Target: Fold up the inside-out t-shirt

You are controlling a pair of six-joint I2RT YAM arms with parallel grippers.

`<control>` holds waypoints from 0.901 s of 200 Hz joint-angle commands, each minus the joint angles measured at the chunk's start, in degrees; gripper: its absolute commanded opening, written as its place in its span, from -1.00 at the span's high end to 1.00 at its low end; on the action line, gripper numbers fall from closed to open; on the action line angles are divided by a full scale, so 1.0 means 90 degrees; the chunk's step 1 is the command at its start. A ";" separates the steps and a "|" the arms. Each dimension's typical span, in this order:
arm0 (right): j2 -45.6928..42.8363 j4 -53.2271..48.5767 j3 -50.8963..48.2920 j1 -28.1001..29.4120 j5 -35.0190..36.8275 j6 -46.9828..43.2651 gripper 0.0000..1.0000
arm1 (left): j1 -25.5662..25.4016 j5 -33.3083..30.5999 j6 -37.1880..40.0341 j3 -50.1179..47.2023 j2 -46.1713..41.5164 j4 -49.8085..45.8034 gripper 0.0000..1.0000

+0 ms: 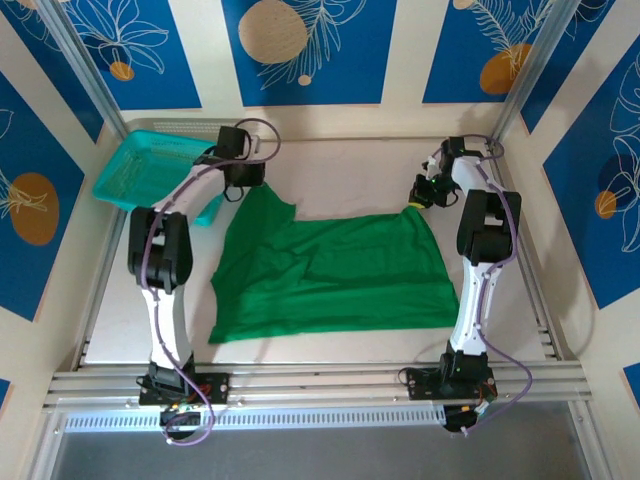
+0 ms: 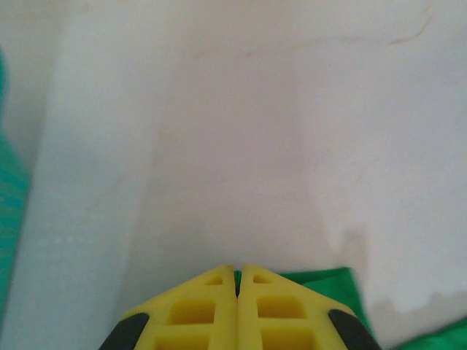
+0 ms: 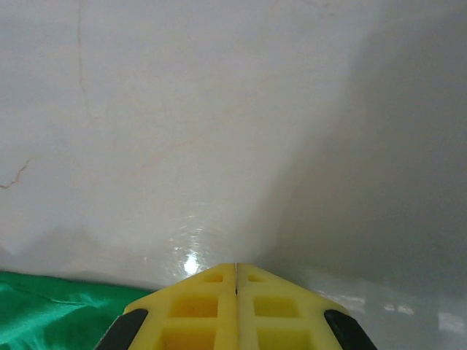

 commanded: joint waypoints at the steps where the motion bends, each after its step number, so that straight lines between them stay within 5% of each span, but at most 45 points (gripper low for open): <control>1: -0.0610 0.0249 -0.0309 -0.0162 -0.0580 0.0190 1.00 | -0.0029 -0.0149 0.0397 -0.0388 -0.0658 0.0848 1.00; 115: -0.1921 0.1022 -0.1723 -0.0464 -0.0797 0.0891 1.00 | 0.0089 0.0080 0.1304 -0.0732 -0.1352 -0.0014 1.00; 180: -0.2572 0.0234 -0.2167 -0.0571 -0.0503 0.0778 1.00 | 0.0175 0.0753 0.1671 -0.2439 -0.2841 0.1054 1.00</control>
